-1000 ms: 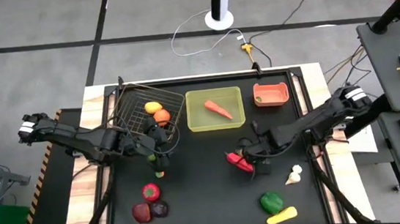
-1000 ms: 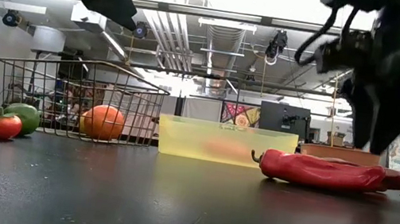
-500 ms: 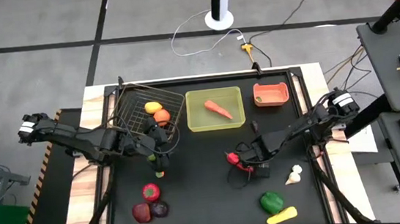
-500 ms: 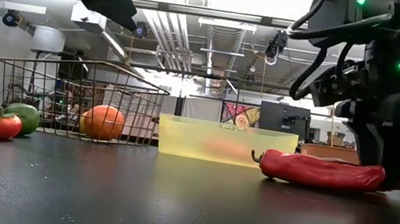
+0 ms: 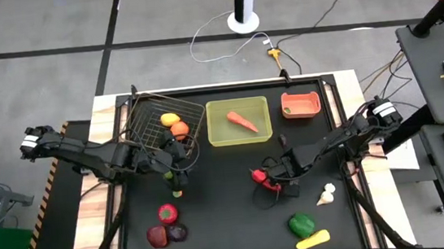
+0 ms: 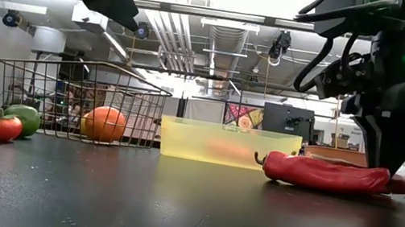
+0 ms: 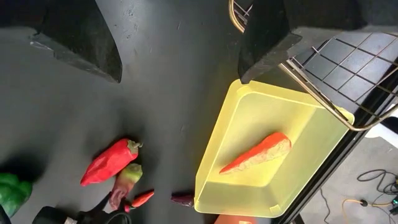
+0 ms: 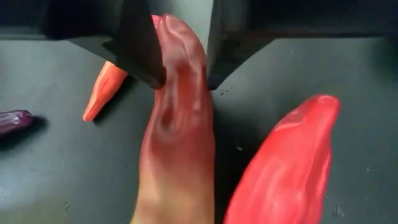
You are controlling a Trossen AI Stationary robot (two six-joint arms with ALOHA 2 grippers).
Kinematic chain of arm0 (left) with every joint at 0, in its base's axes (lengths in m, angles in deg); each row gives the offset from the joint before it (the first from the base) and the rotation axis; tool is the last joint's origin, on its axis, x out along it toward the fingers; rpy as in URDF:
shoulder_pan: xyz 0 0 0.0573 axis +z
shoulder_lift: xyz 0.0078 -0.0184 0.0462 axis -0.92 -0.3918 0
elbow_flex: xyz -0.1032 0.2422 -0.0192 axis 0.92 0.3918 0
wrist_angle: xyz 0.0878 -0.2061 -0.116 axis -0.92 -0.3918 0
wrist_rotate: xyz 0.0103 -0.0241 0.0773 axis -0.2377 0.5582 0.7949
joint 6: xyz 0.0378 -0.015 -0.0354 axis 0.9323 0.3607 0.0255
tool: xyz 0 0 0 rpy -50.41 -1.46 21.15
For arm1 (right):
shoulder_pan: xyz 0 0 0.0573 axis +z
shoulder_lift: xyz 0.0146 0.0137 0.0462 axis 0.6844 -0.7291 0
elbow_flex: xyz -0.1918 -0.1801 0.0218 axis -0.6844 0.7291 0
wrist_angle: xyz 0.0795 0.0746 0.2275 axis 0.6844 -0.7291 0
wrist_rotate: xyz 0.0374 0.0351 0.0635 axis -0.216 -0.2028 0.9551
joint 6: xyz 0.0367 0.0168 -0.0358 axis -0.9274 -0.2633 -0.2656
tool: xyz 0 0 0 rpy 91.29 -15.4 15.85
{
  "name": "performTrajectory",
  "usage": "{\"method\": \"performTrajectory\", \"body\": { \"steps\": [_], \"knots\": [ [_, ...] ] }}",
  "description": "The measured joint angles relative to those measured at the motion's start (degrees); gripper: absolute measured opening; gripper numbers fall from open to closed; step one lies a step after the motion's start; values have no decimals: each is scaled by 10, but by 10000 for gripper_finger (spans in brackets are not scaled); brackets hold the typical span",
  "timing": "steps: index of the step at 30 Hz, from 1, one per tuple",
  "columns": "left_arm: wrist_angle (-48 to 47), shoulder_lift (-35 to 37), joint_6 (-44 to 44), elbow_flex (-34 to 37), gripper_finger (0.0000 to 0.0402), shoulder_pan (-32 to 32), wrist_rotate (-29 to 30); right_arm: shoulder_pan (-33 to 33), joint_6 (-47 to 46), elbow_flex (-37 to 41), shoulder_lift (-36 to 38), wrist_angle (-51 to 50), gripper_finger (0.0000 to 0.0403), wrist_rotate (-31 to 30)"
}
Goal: Sort produce into baskets
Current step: Put the chili pepper into the yellow bin
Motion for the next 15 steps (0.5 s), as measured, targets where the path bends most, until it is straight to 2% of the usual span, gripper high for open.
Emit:
{"method": "performTrajectory", "body": {
  "steps": [4, 15],
  "knots": [
    [0, 0, 0, 0, 300, 0, 0, 0, 3, 1, 0, 0, 68, 0],
    [0, 0, 0, 0, 300, 0, 0, 0, 7, -5, 26, 0, 17, 1]
  ]
}}
